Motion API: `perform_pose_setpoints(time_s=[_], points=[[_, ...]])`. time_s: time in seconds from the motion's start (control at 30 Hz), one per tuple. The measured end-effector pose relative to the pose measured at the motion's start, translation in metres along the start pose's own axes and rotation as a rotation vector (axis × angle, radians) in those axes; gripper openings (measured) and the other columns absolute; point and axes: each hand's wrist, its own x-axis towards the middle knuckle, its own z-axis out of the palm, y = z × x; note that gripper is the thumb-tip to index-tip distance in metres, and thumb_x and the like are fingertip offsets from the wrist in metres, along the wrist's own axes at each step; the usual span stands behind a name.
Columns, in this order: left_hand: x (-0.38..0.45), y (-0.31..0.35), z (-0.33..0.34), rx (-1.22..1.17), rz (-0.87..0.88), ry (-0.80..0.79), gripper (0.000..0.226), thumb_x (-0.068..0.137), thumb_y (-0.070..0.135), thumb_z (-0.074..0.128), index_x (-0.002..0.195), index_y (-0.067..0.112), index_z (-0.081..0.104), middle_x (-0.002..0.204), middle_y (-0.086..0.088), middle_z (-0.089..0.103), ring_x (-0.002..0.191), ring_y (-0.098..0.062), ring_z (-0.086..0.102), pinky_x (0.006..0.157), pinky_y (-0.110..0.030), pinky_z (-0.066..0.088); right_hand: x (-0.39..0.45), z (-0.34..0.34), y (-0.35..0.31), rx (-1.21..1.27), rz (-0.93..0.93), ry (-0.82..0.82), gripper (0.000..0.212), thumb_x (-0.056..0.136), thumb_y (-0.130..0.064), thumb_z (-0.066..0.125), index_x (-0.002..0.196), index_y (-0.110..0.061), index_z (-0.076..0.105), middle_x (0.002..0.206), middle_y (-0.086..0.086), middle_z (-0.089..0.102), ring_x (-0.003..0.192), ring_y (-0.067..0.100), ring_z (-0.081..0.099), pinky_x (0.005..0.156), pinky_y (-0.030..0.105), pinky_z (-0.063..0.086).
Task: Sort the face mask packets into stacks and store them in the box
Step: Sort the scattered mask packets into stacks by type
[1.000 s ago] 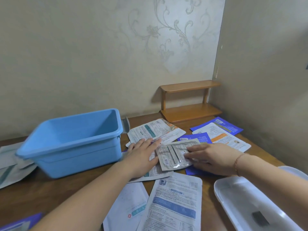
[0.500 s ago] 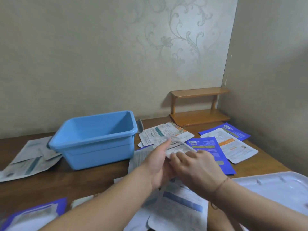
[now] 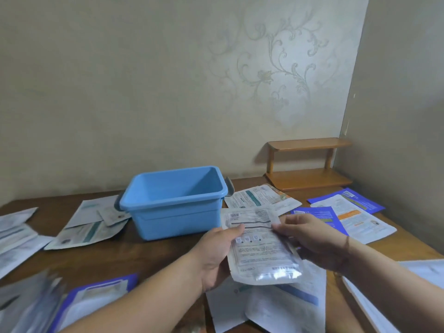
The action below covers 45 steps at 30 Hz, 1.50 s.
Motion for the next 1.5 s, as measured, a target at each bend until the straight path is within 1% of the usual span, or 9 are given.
perform_pose_setpoints(time_s=[0.13,0.27,0.4,0.57,0.67,0.83,1.0,1.23,1.5], points=[[-0.036,0.011,-0.025,0.278,0.234,0.219,0.042,0.094,0.032,0.061,0.134,0.018,0.053,0.126,0.006,0.067,0.112,-0.008,0.063,0.099,-0.035,0.047,0.010,0.030,-0.005,0.114,-0.034,-0.064,0.014,0.096,-0.009,0.054,0.095,-0.001,0.066,0.088,0.017,0.071,0.066,0.021,0.068,0.055,0.028,0.056],[-0.089,0.015,-0.054,1.202,0.416,0.313,0.115,0.059,0.095,0.039,0.148,0.047,-0.016,0.152,0.031,-0.030,0.140,0.011,-0.014,0.114,-0.022,0.010,0.017,0.077,-0.017,0.172,-0.050,-0.132,0.019,0.095,-0.006,0.054,0.079,-0.006,0.064,0.078,0.014,0.068,0.064,0.021,0.067,0.059,0.030,0.057],[-0.121,0.005,-0.083,1.528,0.455,0.473,0.122,0.067,0.085,0.053,0.142,0.045,-0.034,0.147,0.031,-0.038,0.138,0.011,-0.012,0.116,-0.022,0.015,0.020,0.145,-0.027,0.203,-0.074,-0.218,0.011,0.096,-0.004,0.052,0.095,-0.002,0.063,0.085,0.016,0.067,0.068,0.023,0.067,0.058,0.032,0.058],[-0.165,0.005,-0.138,1.267,0.610,0.733,0.053,0.096,0.038,0.049,0.142,0.057,0.030,0.112,0.024,0.065,0.097,0.007,0.061,0.074,-0.010,0.044,0.014,0.231,-0.041,0.223,-0.194,-0.355,0.017,0.098,-0.017,0.052,0.094,-0.004,0.062,0.082,0.012,0.068,0.068,0.024,0.068,0.067,0.037,0.058],[-0.200,0.016,-0.167,0.764,0.524,0.825,0.031,0.100,0.016,0.052,0.078,0.021,0.073,0.062,0.010,0.068,0.062,-0.001,0.066,0.056,-0.009,0.043,0.018,0.263,-0.044,0.138,-0.405,-0.222,0.029,0.096,-0.030,0.056,0.084,-0.005,0.065,0.070,0.007,0.068,0.062,0.021,0.066,0.061,0.033,0.053],[-0.254,0.025,-0.198,-0.276,0.384,0.471,0.035,0.088,0.019,0.054,0.119,0.008,0.065,0.113,-0.020,0.071,0.096,-0.039,0.071,0.081,-0.048,0.056,0.026,0.301,-0.041,-0.034,-0.552,-0.218,0.029,0.090,-0.035,0.063,0.092,-0.007,0.071,0.078,0.006,0.070,0.066,0.010,0.062,0.060,0.019,0.052],[-0.272,0.014,-0.224,-0.367,0.371,0.480,0.046,0.081,0.022,0.061,0.126,0.017,0.062,0.117,-0.017,0.070,0.105,-0.039,0.068,0.089,-0.053,0.055,0.019,0.344,-0.041,-0.092,-0.449,-0.570,0.046,0.083,-0.045,0.057,0.097,-0.003,0.069,0.081,0.017,0.072,0.063,0.026,0.069,0.059,0.035,0.057],[-0.299,0.027,-0.285,0.124,0.227,0.519,0.034,0.085,0.023,0.073,0.115,0.008,0.066,0.099,-0.012,0.071,0.074,-0.022,0.068,0.042,-0.022,0.047,0.034,0.381,-0.057,-0.204,-0.229,-0.727,0.040,0.071,-0.029,0.071,0.107,-0.011,0.067,0.079,0.004,0.072,0.059,0.017,0.062,0.054,0.028,0.049],[-0.282,0.049,-0.316,-0.228,0.290,0.695,0.054,0.080,0.042,0.071,0.120,0.006,0.066,0.099,-0.012,0.072,0.081,-0.024,0.070,0.071,-0.034,0.059,0.036,0.413,-0.043,-0.162,-0.198,-0.712,0.019,0.077,-0.006,0.075,0.093,-0.004,0.066,0.076,0.020,0.062,0.058,0.024,0.057,0.058,0.029,0.048]])
